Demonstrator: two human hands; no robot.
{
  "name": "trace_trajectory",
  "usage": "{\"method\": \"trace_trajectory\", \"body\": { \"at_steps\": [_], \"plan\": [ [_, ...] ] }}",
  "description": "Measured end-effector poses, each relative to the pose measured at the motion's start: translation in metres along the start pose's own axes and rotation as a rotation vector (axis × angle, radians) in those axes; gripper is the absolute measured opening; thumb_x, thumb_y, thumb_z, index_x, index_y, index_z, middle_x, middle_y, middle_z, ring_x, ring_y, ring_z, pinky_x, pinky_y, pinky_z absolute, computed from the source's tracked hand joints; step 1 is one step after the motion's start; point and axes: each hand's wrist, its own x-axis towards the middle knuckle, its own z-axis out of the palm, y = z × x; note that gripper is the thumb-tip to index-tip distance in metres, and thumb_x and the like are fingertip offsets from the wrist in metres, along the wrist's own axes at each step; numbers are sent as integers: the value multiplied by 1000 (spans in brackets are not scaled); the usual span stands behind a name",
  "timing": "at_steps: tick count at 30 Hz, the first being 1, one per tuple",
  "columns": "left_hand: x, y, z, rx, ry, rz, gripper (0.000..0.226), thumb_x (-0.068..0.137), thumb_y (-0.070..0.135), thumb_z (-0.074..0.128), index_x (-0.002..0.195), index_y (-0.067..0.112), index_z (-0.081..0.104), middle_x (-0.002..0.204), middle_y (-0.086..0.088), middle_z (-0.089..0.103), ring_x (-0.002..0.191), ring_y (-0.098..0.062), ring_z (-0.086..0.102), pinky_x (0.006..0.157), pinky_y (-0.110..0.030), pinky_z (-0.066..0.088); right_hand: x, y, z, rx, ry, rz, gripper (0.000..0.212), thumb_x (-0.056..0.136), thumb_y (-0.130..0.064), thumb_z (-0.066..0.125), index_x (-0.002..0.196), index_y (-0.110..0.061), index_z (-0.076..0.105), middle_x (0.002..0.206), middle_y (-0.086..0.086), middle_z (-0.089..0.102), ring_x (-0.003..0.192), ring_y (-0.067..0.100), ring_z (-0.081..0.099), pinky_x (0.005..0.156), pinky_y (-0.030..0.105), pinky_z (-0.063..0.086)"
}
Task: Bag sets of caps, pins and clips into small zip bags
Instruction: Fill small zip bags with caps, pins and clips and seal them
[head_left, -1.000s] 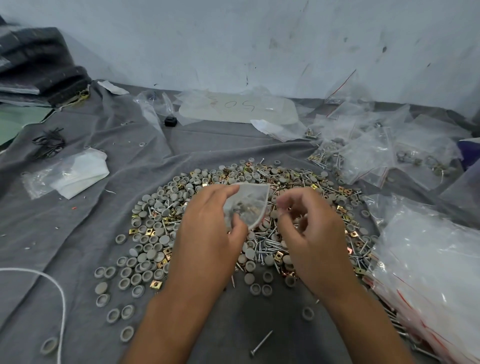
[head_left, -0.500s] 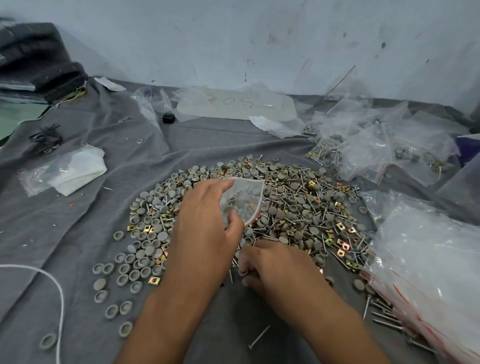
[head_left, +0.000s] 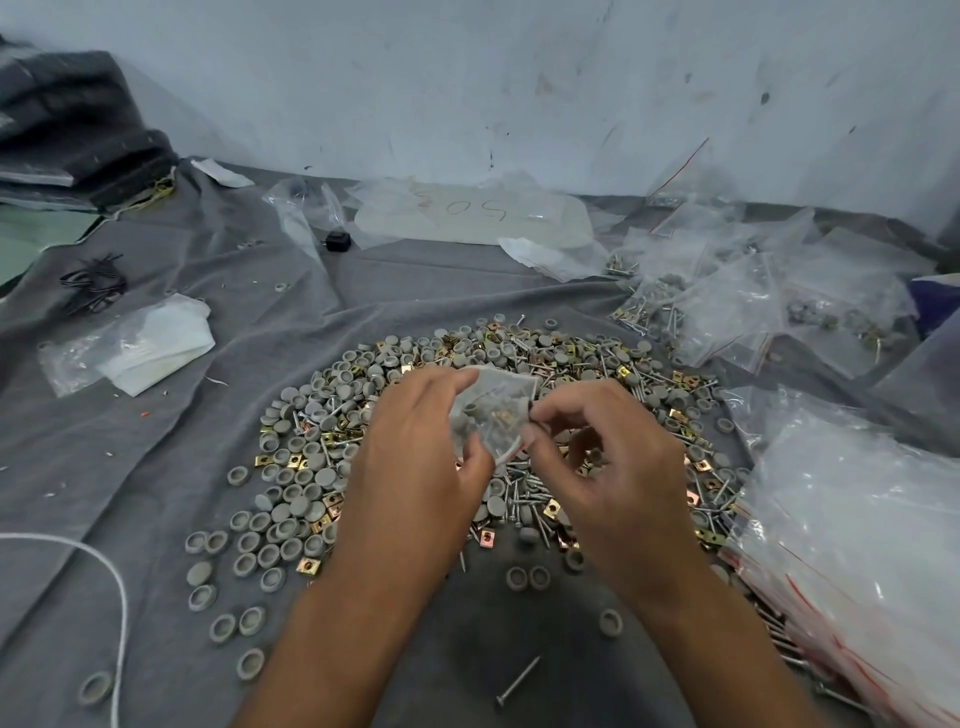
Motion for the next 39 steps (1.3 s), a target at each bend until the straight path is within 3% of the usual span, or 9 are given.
{"method": "trace_trajectory", "body": {
  "at_steps": [6, 11, 18, 20, 23, 26, 32, 37, 39],
  "plan": [
    [-1, -1, 1, -3, -11, 18, 51, 84, 20, 66, 134, 23, 55, 121, 14, 50, 99, -5, 45, 91, -20, 38, 0, -3, 7, -96, -18, -10, 14, 93, -16, 71, 107, -15, 70, 99, -7, 65, 89, -4, 55, 80, 5, 39],
    [-1, 0, 1, 12, -14, 11, 51, 85, 21, 66, 135, 25, 54, 120, 15, 50, 99, -5, 46, 89, -19, 36, 2, -7, 6, -84, 188, -98, 10, 92, -18, 72, 98, -11, 70, 100, -4, 69, 93, 10, 61, 82, 15, 43],
    [0, 0, -1, 6, -6, 7, 51, 85, 19, 67, 135, 23, 55, 122, 13, 52, 105, -5, 48, 94, -21, 41, 5, -4, 1, -42, -29, 35, 11, 90, -17, 76, 92, -24, 67, 94, -16, 64, 82, -1, 58, 72, 7, 39],
    [0, -1, -2, 5, -2, -7, 52, 85, 18, 67, 135, 23, 55, 123, 13, 52, 106, -5, 48, 95, -22, 42, 3, 1, -9, -40, -268, 130, 19, 86, -26, 79, 87, -33, 62, 87, -21, 61, 78, 0, 58, 67, 10, 41],
    [0, 0, -2, 12, -8, -10, 52, 86, 18, 66, 136, 24, 54, 123, 14, 51, 105, -5, 47, 93, -21, 40, -7, 7, -16, -178, -877, 353, 29, 77, -46, 84, 96, -41, 63, 93, -24, 63, 83, -3, 60, 71, 23, 53],
    [-1, 1, -1, 21, -16, -6, 52, 87, 19, 66, 137, 24, 53, 123, 14, 49, 104, -3, 45, 90, -17, 35, -10, 4, -12, -380, -1024, 231, 25, 80, -42, 81, 101, -45, 67, 91, -22, 67, 85, -3, 61, 68, 20, 46],
    [-1, -1, 0, 22, -23, -5, 52, 88, 19, 66, 138, 25, 53, 122, 16, 49, 101, -1, 43, 81, -8, 33, -10, 10, -15, -210, -837, 285, 6, 91, -44, 70, 95, -41, 67, 91, -23, 57, 86, -2, 57, 74, 22, 49],
    [-1, -1, 0, 24, -19, 3, 51, 86, 18, 67, 135, 23, 54, 122, 14, 50, 106, -4, 45, 89, -15, 35, 2, 8, -22, 10, -102, 171, 7, 95, -35, 68, 100, -38, 64, 86, -18, 56, 79, 6, 56, 66, 8, 40],
    [-1, 1, 1, 25, -32, 12, 51, 85, 16, 68, 134, 21, 55, 123, 12, 52, 111, -6, 46, 94, -20, 37, 3, 3, -16, -9, 7, 71, 12, 94, -30, 70, 105, -31, 64, 89, -19, 53, 79, 3, 55, 69, 6, 38]
  ]
}}
